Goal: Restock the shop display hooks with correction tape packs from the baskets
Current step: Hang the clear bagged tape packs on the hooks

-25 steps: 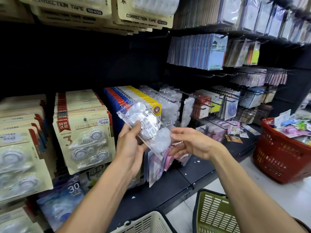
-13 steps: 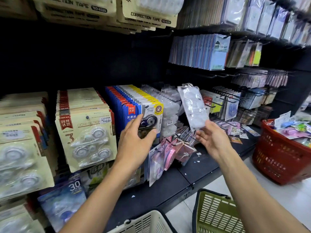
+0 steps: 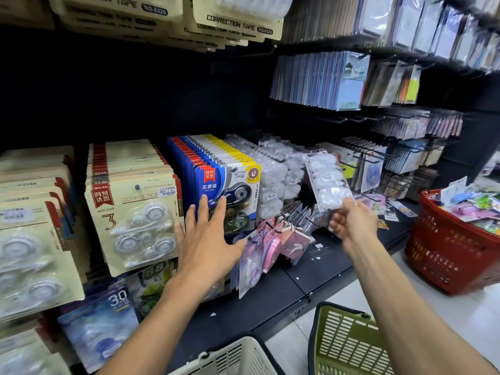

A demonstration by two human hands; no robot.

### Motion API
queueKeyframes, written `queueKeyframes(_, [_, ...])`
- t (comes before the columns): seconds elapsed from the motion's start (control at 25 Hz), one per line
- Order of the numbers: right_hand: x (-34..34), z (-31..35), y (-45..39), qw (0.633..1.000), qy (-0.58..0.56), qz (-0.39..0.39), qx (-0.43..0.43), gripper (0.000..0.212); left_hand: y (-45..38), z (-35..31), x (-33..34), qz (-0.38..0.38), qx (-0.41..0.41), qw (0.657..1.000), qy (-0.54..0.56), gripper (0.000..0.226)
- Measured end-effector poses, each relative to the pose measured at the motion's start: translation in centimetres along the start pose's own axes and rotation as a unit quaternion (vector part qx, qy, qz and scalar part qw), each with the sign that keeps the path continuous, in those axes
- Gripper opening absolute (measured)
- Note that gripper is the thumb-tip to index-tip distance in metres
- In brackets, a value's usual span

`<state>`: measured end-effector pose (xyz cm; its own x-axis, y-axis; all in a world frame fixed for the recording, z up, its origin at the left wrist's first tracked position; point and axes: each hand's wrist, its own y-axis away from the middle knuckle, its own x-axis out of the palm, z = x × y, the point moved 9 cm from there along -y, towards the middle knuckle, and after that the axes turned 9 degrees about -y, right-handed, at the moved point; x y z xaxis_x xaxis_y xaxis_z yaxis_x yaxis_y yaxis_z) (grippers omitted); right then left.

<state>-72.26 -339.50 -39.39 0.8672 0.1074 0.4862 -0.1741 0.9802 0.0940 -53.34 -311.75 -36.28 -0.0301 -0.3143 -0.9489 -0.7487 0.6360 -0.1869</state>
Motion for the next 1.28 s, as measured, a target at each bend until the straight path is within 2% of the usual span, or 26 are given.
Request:
queueKeyframes(0.12, [-0.6, -0.4, -0.3, 1.000, 0.005, -0.015, 0.012, 0.017, 0.0, 0.1, 0.2, 0.005, -0.001, 1.000, 0.004, 0.096])
queueKeyframes(0.28, [-0.7, -0.3, -0.6, 0.999, 0.023, -0.022, 0.013, 0.005, 0.0, -0.1, 0.3, 0.010, 0.003, 1.000, 0.017, 0.096])
queueKeyframes(0.44, [-0.9, -0.6, -0.9, 0.998, 0.035, -0.042, 0.022, 0.019, 0.2, -0.3, 0.3, 0.012, 0.008, 1.000, 0.025, 0.095])
queueKeyframes(0.6, [-0.7, 0.0, -0.3, 0.998, 0.030, -0.061, 0.001, 0.011, 0.2, -0.3, 0.3, 0.016, 0.005, 0.999, 0.034, 0.095])
queueKeyframes(0.72, [-0.5, 1.0, 0.5, 0.996, 0.024, -0.066, -0.057, 0.015, 0.3, -0.3, 0.3, 0.020, 0.005, 0.999, 0.036, 0.095])
queueKeyframes(0.92, [1.3, 3.0, 1.5, 0.985, 0.059, -0.025, -0.159, 0.012, 0.2, -0.4, 0.2, 0.023, 0.001, 0.999, 0.048, 0.093])
queueKeyframes(1.08, [4.2, 2.7, 1.9, 0.983, 0.083, 0.046, -0.154, 0.025, 0.3, -0.7, -0.1, 0.014, 0.008, 0.998, 0.060, 0.091])
queueKeyframes(1.28, [6.1, 2.7, 1.4, 0.985, 0.044, 0.025, -0.163, 0.011, 0.3, -0.6, -0.7, 0.010, 0.012, 0.996, 0.086, 0.089])
